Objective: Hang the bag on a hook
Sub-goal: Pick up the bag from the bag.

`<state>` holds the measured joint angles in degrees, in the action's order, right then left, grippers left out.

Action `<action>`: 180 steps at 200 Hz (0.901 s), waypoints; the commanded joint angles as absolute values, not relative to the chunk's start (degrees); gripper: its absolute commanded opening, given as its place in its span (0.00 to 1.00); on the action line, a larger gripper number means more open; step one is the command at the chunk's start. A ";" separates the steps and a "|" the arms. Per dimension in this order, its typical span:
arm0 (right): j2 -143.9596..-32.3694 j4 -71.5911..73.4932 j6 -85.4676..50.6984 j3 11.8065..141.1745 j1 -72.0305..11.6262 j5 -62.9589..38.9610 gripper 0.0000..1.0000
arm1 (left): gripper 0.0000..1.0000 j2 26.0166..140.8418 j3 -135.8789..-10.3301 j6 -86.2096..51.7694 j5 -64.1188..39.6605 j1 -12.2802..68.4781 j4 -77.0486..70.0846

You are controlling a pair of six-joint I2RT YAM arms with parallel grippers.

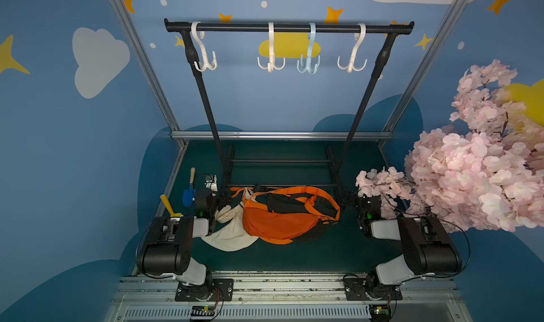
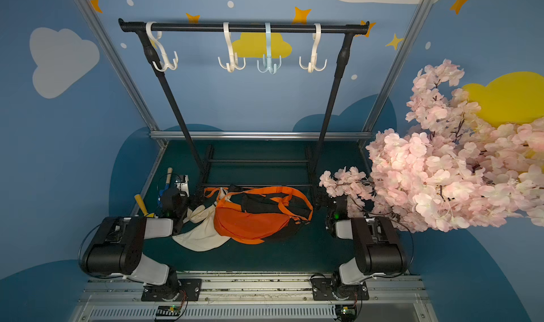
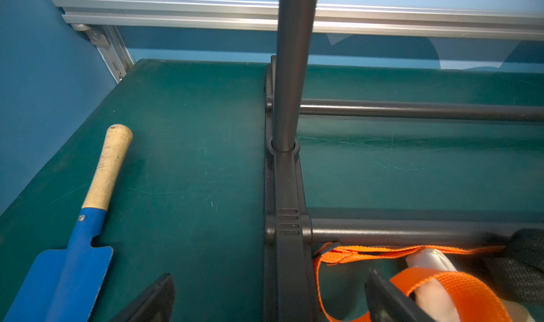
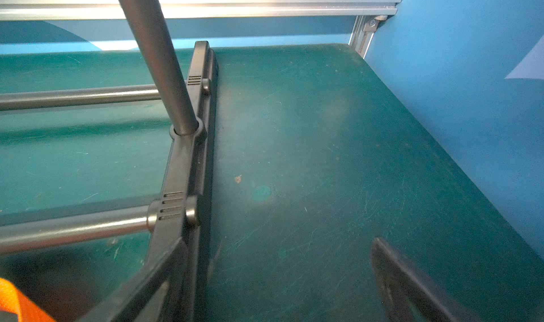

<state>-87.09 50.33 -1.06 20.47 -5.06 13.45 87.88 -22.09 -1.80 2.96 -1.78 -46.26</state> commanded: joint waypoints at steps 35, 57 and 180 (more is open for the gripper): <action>-87.64 50.11 -1.17 21.71 -4.91 12.98 0.98 | 1.00 87.99 -23.07 -2.11 1.85 -1.72 -46.08; -87.63 50.14 -1.16 21.71 -4.83 12.92 0.97 | 1.00 88.04 -23.03 -2.11 1.93 -1.64 -46.11; -86.13 49.50 -1.32 21.65 -5.58 15.40 0.97 | 1.00 87.73 -22.63 -2.55 0.00 -2.63 -46.57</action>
